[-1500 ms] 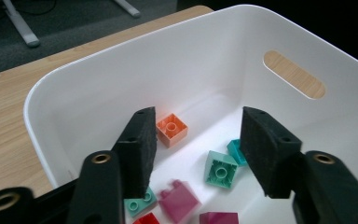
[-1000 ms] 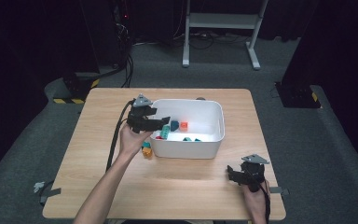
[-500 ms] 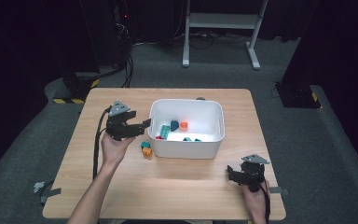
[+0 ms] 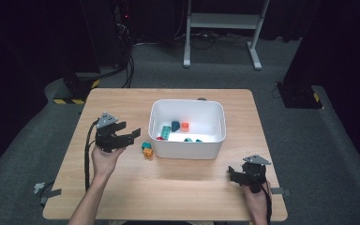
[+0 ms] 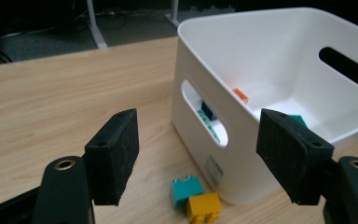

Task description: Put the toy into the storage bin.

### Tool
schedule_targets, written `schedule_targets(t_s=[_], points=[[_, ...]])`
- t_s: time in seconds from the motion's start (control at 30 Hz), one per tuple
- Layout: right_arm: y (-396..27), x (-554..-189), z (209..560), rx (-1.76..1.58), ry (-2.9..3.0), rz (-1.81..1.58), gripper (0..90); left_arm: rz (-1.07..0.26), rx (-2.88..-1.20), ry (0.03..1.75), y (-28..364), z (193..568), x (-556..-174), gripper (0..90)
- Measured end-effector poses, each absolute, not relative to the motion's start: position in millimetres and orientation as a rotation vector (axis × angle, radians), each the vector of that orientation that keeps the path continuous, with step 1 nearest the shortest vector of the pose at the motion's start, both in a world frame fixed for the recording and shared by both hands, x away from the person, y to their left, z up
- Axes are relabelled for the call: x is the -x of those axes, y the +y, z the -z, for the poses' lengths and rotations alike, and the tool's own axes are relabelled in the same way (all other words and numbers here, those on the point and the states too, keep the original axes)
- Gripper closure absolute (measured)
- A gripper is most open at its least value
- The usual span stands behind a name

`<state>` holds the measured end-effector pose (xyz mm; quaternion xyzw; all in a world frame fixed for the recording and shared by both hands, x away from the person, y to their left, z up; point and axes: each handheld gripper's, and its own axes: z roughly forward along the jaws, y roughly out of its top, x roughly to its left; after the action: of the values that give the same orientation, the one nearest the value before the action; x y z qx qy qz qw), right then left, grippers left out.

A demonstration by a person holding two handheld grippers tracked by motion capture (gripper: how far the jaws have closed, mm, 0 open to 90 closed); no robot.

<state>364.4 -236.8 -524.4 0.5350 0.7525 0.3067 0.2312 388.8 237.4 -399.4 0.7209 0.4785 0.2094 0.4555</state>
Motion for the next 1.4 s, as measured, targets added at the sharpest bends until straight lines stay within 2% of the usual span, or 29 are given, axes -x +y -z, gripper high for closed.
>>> schedule_targets(t_s=[0.43,0.67,1.4], points=[[-236.4,-364.9,524.4,-1.476,2.067,-0.843,13.6,-0.464,-1.812,1.233,237.8,440.9,-374.8,32.3],[-236.3,-365.0,524.4,-1.478,2.066,-0.843,13.6,-0.484,-1.852,1.246,228.1,459.1,-372.0,32.3],[-236.3,-364.9,524.4,-1.477,2.066,-0.842,13.6,-0.487,-1.908,1.314,203.1,501.1,-380.7,32.7]])
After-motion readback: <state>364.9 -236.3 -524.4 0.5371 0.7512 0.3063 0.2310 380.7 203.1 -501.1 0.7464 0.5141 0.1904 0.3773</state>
